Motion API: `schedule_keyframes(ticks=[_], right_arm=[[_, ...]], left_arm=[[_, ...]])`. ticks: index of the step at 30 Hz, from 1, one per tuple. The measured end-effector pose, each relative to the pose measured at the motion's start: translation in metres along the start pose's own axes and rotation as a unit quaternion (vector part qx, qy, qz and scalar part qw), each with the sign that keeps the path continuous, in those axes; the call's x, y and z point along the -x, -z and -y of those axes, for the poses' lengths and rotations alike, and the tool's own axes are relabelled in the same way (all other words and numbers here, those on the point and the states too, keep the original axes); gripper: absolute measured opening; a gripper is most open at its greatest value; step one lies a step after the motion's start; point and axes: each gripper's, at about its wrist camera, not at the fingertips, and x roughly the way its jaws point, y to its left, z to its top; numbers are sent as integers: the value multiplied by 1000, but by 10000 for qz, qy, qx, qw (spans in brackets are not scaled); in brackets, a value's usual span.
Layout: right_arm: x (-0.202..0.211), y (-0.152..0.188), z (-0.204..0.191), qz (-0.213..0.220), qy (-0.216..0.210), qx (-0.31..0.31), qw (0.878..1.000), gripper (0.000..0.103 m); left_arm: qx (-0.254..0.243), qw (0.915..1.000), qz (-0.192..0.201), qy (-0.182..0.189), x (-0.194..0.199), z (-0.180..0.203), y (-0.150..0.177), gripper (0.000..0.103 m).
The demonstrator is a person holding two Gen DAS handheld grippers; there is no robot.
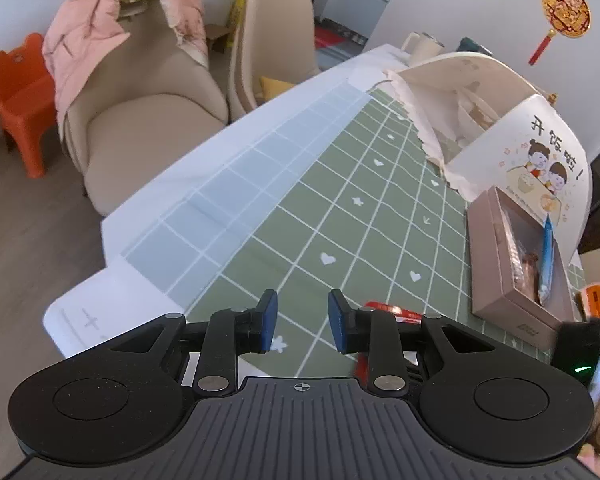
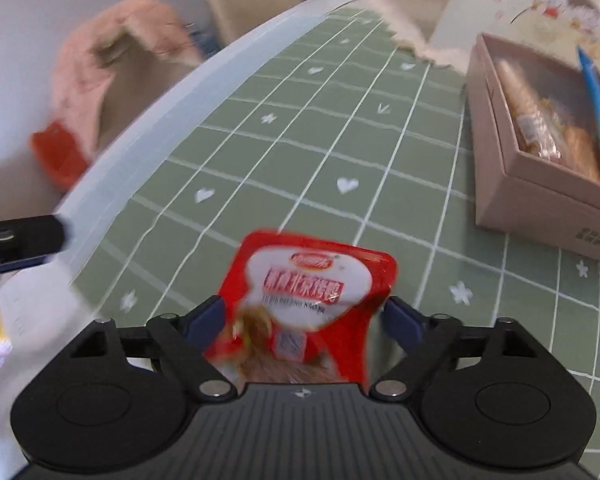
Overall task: Organize snacks
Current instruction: 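Grasp the red duck-snack packet from the table with the right gripper, then carry the red packet over the pink box and open the right gripper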
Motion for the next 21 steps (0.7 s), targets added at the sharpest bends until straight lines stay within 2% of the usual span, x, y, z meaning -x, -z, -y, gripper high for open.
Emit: schedule_keyframes(ticks=[2,5,7,9,21], right_arm=[[0,11,-11,298,144,247,9991,95],[5,24,-4,462,-108,405,9981,95],[12,30,4,517,-252,616,9964,84],[18,34,17,464,-309,665,9962,74],[46,63,94,286,71,172,9994,68]], left_arm=[[-46,10000,-67,-45,-3,2,2,31],[-152,9993,-290,-157,-13,1,11,31],[-172,9988,-429,-136,-20,1,18,31],[-252,9981,-558,-96,-29,5,24,31],[-1050,9900,-905,274,-61,67,33,31]])
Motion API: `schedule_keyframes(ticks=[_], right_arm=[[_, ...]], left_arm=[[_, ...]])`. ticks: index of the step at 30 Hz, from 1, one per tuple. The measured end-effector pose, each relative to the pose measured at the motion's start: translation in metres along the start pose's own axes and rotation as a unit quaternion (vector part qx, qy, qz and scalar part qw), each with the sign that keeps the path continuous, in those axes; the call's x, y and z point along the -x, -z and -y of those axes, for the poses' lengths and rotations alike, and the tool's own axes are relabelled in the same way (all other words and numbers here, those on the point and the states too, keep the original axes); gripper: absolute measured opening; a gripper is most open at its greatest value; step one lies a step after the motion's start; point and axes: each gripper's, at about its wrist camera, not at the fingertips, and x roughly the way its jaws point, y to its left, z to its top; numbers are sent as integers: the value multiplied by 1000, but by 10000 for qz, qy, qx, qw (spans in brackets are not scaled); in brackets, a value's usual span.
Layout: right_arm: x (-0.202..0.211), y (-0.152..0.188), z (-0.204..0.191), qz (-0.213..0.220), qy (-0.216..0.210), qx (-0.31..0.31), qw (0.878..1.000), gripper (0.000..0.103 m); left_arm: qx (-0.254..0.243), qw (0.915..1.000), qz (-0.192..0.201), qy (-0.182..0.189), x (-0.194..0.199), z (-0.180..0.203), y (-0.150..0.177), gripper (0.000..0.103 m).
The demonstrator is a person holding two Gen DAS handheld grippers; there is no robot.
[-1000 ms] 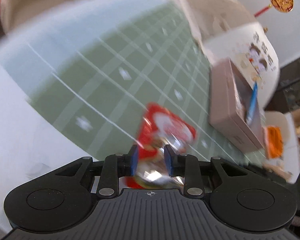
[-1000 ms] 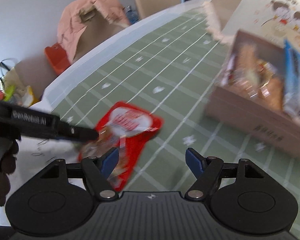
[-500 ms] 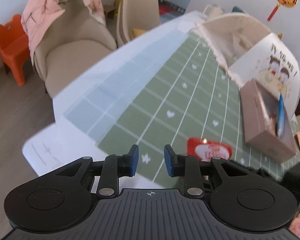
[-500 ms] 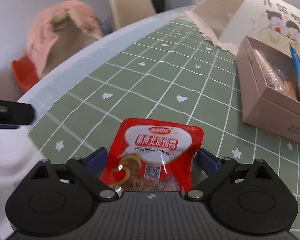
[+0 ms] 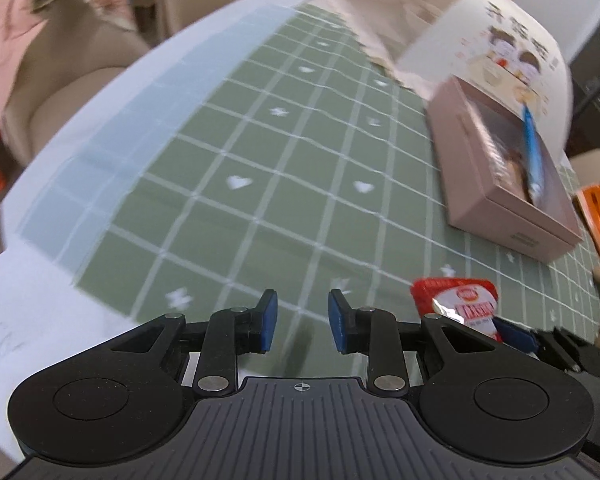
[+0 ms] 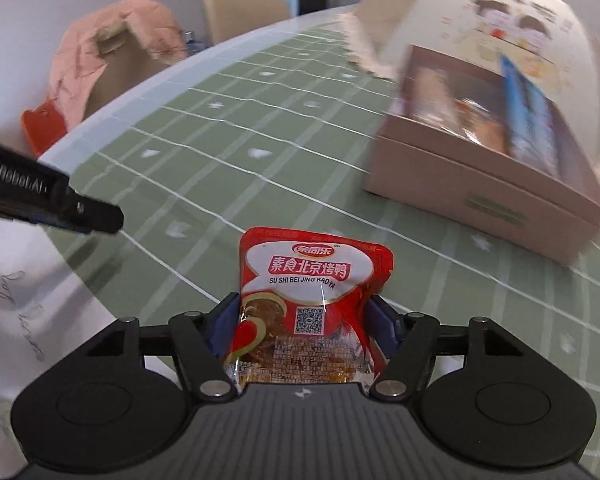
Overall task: Organize snacks
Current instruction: 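Carry the red packet over the pink box and open the right gripper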
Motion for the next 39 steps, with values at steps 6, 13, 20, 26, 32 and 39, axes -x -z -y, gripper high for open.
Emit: schedule_keyframes(ticks=[6,13,20,26,32,39], right_arm=[[20,27,47,-4,336,-484,9983,71],[30,46,79,121,301,-748,9967,84],[19,34,70,-117,513,-1007,9935,94],[20,19,60,-321,336,-216,9987,62],[51,17,99,-450,345,-311,9979,50],[156,-65,151,1108,94,-1135,9873,50]], left_arm=[[-405,9988,-153,210,-16,34,-5,31],[-1106,9933,-278,206,-16,73,7,31],[-1765,9833,-448,-53,-19,100,31,31],[-1654,9851,-462,119,-16,102,29,32],[-1628,9843,-381,574,-8,114,21,31],[-1566,9814,-238,1089,3,126,8,31]])
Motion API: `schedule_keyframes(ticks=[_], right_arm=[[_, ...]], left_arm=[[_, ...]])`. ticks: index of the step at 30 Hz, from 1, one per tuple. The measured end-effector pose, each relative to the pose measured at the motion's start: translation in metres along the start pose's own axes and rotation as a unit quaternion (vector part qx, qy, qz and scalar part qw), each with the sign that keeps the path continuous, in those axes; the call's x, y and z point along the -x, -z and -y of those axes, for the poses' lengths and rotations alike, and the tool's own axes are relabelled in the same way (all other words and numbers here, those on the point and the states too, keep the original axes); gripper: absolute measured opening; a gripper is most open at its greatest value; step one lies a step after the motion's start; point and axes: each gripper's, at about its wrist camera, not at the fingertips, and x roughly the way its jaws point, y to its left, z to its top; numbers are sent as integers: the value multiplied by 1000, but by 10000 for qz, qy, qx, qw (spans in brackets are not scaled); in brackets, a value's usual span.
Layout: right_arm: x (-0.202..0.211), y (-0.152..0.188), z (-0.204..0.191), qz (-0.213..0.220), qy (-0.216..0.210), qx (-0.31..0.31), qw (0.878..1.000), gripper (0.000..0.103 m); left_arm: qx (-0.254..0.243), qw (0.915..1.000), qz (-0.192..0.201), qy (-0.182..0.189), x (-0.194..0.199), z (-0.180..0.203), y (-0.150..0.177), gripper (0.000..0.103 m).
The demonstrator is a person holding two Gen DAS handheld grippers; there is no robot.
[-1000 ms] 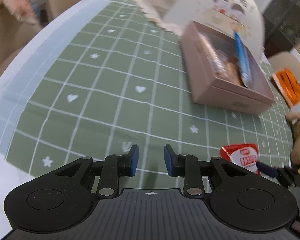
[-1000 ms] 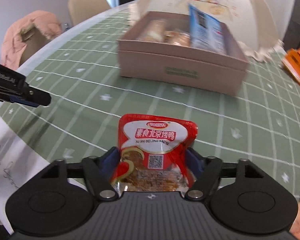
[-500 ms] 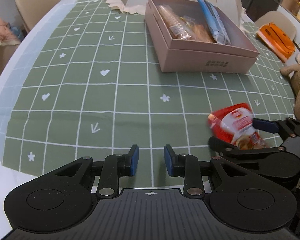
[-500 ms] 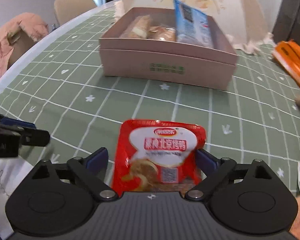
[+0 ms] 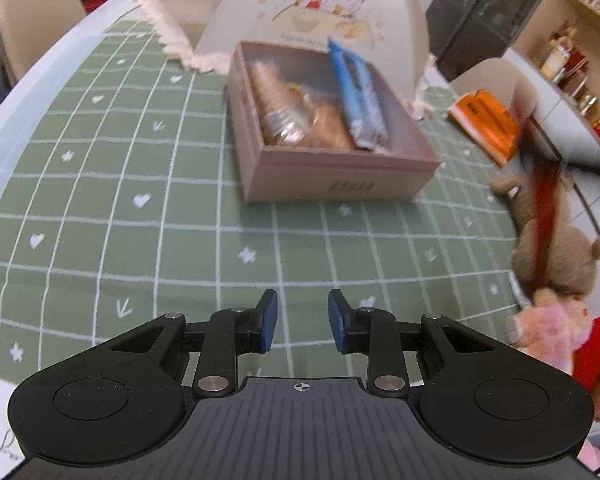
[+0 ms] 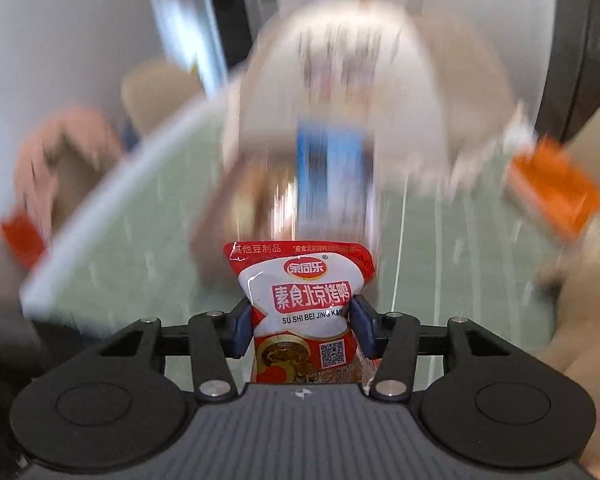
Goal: Organize snacks
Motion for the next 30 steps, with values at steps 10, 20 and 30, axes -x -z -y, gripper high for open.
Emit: schedule_keyframes(ticks=[10,20,30], right_arm=[[-79,-131,-11,151,-6,-182,9997,75],[-84,-28,16,-110,270,-516,9982,75],[-76,110,8,-468,752,-566,9945,75]], left_arm=[[-107,9996,241,-30,-3,7,-14,31],[17,9996,141,-258,-24,-16,9,31],[-410,9984,180,-336,-41,10,28,31]])
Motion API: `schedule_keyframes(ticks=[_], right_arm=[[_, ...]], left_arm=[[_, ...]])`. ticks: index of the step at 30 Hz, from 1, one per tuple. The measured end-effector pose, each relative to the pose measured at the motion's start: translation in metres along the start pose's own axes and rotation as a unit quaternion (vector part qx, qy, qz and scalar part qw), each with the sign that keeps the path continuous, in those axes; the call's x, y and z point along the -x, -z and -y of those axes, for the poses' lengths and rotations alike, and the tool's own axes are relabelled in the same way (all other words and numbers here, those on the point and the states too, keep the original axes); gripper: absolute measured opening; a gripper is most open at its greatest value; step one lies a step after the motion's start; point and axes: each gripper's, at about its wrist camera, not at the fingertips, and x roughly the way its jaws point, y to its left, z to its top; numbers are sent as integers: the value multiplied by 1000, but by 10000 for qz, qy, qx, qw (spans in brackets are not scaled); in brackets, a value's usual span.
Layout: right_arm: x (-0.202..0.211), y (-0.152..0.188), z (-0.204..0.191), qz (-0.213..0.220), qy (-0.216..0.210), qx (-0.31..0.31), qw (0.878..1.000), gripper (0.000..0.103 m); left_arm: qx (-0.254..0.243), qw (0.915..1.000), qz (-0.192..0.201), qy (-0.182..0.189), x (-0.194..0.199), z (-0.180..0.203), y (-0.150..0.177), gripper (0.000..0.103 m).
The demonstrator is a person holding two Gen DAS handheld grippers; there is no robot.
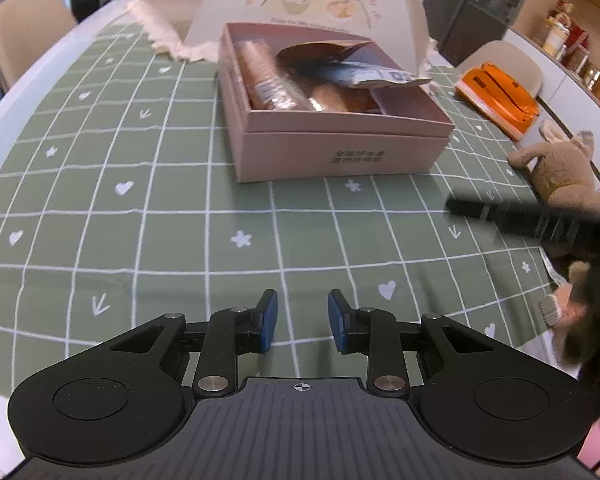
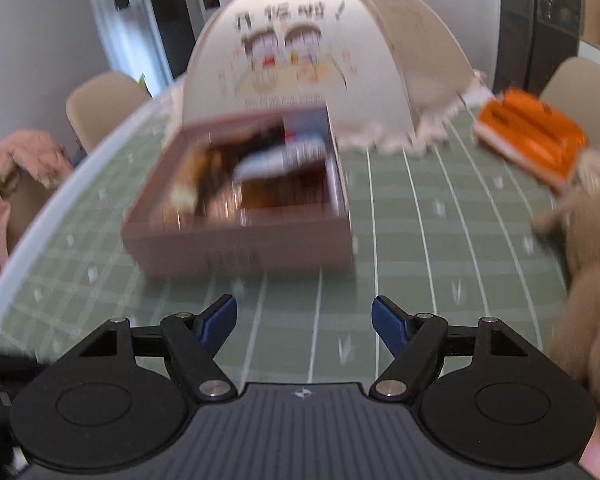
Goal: Organize snacks
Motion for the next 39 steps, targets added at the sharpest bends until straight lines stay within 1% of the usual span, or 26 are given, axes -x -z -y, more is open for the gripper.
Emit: schedule_keyframes(ticks=[4,5,6,7,9,11,12,13,14,15,16,17,18,20,22,31,39], right_arm=[[-12,31,-4,-75,155,-1,9999,75],[-12,35,-6,-58,197,-12,9998,75],[-9,39,-7,-14,218,-40,9998,75],[-3,41,-7,58,214,-66,9997,75],[12,43,-12,282,295,-85,9991,75],[29,37,-19,270,281,-67,9992,75],[35,34,-22,201,216,-49,9996,75],[41,33,-25,117,152,-25,9998,75],[45,31,-27,48,113,-16,9999,75],[49,29,-29,2,106,-24,9999,75],[53,28,-30,-16,113,-18,9999,75],[56,27,-32,-14,123,-4,9999,75],[58,26,-33,-4,138,1,9999,75],[61,25,-34,21,73,-14,10000,75],[63,24,-35,20,-5,13,10000,75],[64,23,-40,20,-22,130,9999,75],[63,23,-41,8,-64,171,9998,75]], left_arm=[[-222,9992,331,9,-4,6,10,31],[-246,9990,366,52,-4,7,11,30],[-263,9988,389,143,-1,8,13,26],[-305,9982,452,239,4,9,14,22],[-490,9951,740,445,20,16,16,19],[-609,9907,1059,602,43,24,18,16],[-647,9893,1161,598,52,29,19,16],[-712,9881,1267,499,60,34,19,16],[-757,9876,1342,307,66,39,20,16],[-766,9875,1380,-27,71,44,20,16],[-737,9872,1377,-328,73,47,20,16],[-711,9871,1350,-490,74,50,18,16],[-698,9875,1315,-514,74,50,17,16],[-649,9896,1253,-287,74,50,16,16],[-613,9911,1167,-199,71,49,15,16],[-433,9927,996,-526,68,40,19,16],[-382,9928,972,-589,68,37,19,16]])
